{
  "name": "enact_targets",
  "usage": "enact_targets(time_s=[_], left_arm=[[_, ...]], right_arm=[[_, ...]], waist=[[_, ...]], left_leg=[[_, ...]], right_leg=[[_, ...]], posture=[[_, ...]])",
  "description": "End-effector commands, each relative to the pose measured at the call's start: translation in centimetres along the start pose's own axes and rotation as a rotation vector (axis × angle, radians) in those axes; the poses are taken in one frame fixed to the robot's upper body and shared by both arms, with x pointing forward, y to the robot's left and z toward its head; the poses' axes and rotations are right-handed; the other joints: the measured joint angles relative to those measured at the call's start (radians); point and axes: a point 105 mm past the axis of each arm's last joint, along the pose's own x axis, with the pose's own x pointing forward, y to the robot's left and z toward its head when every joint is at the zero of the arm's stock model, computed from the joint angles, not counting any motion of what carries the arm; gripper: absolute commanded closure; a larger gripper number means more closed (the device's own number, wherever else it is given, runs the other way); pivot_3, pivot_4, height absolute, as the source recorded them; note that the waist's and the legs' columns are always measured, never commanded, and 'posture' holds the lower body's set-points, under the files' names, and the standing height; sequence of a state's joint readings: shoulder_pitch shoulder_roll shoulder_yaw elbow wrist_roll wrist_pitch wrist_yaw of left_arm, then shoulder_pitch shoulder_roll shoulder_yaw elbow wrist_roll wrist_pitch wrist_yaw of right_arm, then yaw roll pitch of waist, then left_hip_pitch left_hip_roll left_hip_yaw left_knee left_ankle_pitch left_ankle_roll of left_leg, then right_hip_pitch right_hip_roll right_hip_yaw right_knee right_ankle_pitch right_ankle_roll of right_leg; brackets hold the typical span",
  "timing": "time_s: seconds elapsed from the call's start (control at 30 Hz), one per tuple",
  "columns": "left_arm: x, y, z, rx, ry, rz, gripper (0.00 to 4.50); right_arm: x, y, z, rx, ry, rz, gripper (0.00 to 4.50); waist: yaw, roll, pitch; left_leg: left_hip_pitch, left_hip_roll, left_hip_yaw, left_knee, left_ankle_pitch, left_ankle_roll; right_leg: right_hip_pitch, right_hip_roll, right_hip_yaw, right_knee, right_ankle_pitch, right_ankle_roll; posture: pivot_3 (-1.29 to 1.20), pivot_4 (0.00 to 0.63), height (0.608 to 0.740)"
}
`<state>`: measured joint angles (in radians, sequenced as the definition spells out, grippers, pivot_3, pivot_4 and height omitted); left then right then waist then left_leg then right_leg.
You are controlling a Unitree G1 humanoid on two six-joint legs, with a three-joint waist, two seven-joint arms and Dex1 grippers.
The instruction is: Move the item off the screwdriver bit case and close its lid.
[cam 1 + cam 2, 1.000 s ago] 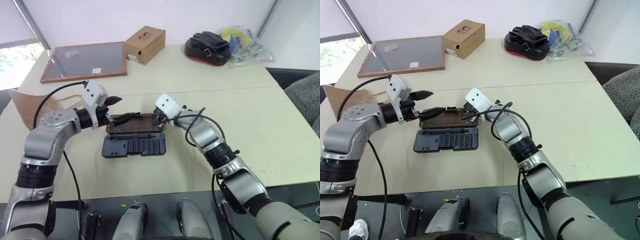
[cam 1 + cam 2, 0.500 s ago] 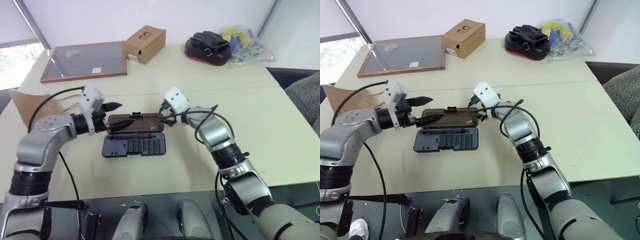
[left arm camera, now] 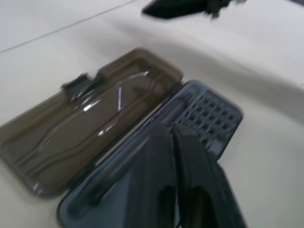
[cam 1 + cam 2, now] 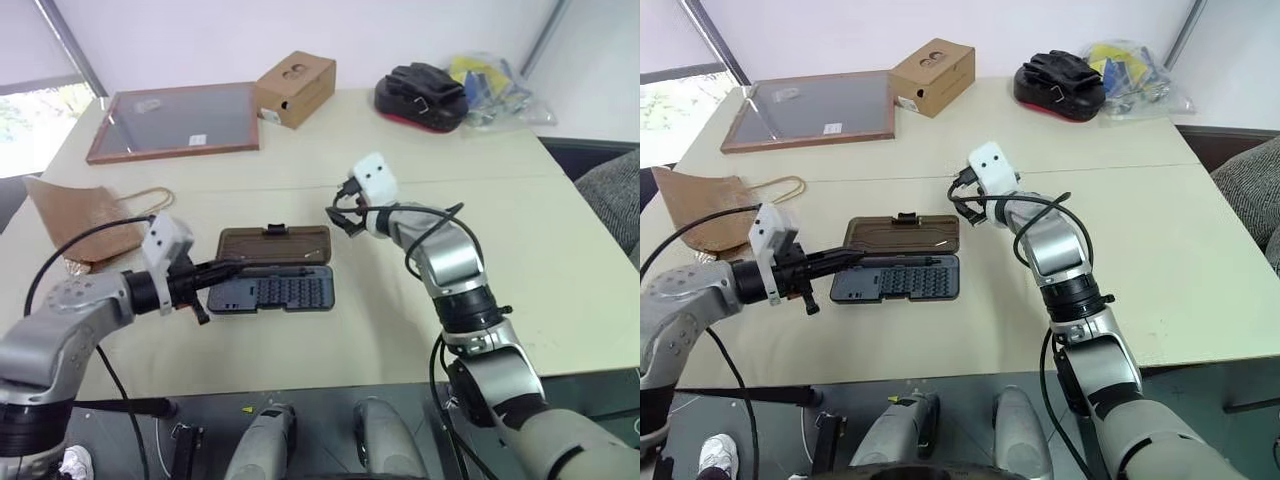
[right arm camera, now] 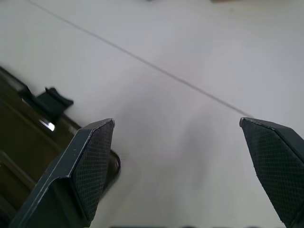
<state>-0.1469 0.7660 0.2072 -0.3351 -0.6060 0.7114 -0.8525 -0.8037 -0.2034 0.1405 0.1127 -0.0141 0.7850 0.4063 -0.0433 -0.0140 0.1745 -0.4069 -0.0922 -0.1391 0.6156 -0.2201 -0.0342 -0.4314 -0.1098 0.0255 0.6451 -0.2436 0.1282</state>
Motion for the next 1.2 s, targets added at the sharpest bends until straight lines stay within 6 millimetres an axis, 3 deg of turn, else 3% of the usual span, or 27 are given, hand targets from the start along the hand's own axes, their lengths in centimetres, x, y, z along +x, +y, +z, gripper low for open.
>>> enact_targets(time_s=[0.03,0.27,0.5,0.63,0.9,1.2], left_arm=[[0.4,0.6,-0.6,0.043,-0.003,0.011,4.44],[1.3,0.9,-3.8,0.018,0.058,-0.020,4.44],[2.2,1.3,-6.3,0.006,0.104,-0.031,4.44],[2.3,1.5,-6.9,0.010,0.117,-0.025,4.44],[2.1,1.2,-7.6,0.010,0.121,-0.006,4.44],[1.5,0.9,-7.9,0.018,0.128,0.008,4.44]], right_arm=[[-0.3,0.1,3.1,-0.023,-0.114,0.022,0.08],[-0.2,1.4,2.7,-0.110,-0.098,0.186,0.08],[0.9,1.4,2.4,-0.231,-0.018,0.370,0.08],[1.9,1.4,2.7,-0.220,-0.006,0.441,0.08],[3.2,4.1,1.5,-0.225,-0.009,0.626,0.08],[4.5,4.4,-0.1,-0.185,0.007,0.581,0.08]], waist=[[0.000,0.000,0.000],[-0.001,0.000,0.000],[-0.003,0.000,0.000],[-0.001,0.000,0.000],[-0.002,0.001,0.000],[-0.005,0.001,-0.001]], left_leg=[[0.000,0.000,0.000,0.000,0.000,0.000],[0.000,0.000,0.000,-0.001,0.000,0.000],[0.000,0.000,0.000,-0.001,0.000,0.000],[0.001,0.000,0.001,-0.001,0.000,0.000],[0.003,0.000,0.001,-0.001,0.000,0.000],[0.004,0.000,0.001,-0.002,0.000,0.000]], right_leg=[[0.000,0.000,0.000,0.000,0.000,0.000],[0.000,0.000,0.000,-0.001,0.000,0.000],[0.000,0.000,0.000,-0.001,0.000,0.000],[0.001,0.000,0.000,-0.001,0.000,0.000],[0.002,0.000,0.000,-0.001,0.000,0.000],[0.002,0.000,0.000,0.000,0.000,0.000]], posture=[[0.00,0.150,0.740],[0.00,0.150,0.740],[0.00,0.150,0.740],[0.00,0.150,0.740],[0.00,0.150,0.740],[0.00,0.150,0.740]])
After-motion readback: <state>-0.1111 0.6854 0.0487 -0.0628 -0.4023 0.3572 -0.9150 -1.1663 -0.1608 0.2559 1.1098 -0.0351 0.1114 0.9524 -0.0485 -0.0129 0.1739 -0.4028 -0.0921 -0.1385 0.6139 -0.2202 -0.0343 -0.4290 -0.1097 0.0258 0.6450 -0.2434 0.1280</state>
